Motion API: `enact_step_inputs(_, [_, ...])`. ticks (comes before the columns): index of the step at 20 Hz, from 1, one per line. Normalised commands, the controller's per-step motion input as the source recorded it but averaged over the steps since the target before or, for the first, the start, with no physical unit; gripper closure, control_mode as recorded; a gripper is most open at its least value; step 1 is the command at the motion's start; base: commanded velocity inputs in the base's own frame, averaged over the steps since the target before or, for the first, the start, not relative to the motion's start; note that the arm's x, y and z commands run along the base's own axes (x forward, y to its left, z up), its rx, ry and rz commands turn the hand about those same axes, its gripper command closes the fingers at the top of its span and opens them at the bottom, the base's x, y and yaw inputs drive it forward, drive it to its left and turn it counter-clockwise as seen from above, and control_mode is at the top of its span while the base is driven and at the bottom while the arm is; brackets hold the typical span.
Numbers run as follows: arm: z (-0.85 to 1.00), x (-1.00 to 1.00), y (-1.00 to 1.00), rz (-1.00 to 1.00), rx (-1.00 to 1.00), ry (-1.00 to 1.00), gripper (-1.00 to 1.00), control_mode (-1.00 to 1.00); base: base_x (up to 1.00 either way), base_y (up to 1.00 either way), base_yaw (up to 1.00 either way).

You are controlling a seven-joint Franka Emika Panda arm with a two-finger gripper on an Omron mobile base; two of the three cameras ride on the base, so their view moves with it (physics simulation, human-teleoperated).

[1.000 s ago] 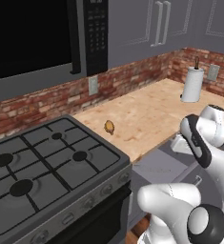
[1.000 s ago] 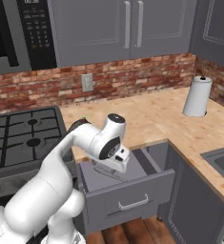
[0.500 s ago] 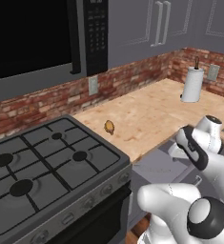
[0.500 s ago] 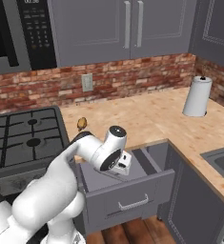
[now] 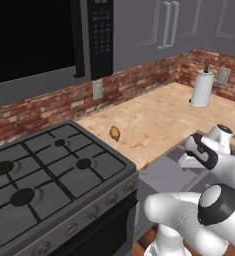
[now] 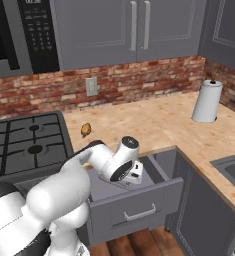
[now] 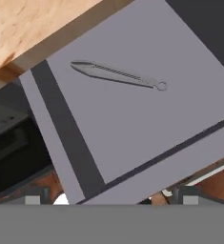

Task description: Pick the tongs from the drawer and place it on the counter.

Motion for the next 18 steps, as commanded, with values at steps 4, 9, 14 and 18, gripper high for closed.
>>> enact_step_inputs(4, [-0.19,0.24,-0.08,0.09,0.00,0.00,-1.00,-1.00,0.00,0.00,0.00])
enact_step_inputs(9, [-0.20,0.31,-0.03,0.09,-0.01,0.00,-1.00,-1.00,0.00,0.00,0.00])
enact_step_inputs(14, [-0.23,0.27,-0.05,0.06,0.00,0.00,-1.00,-1.00,0.00,0.00,0.00])
enact_step_inputs(18, [-0.24,0.23,-0.13,0.02,-0.01,0.00,-1.00,-1.00,0.00,0.00,0.00])
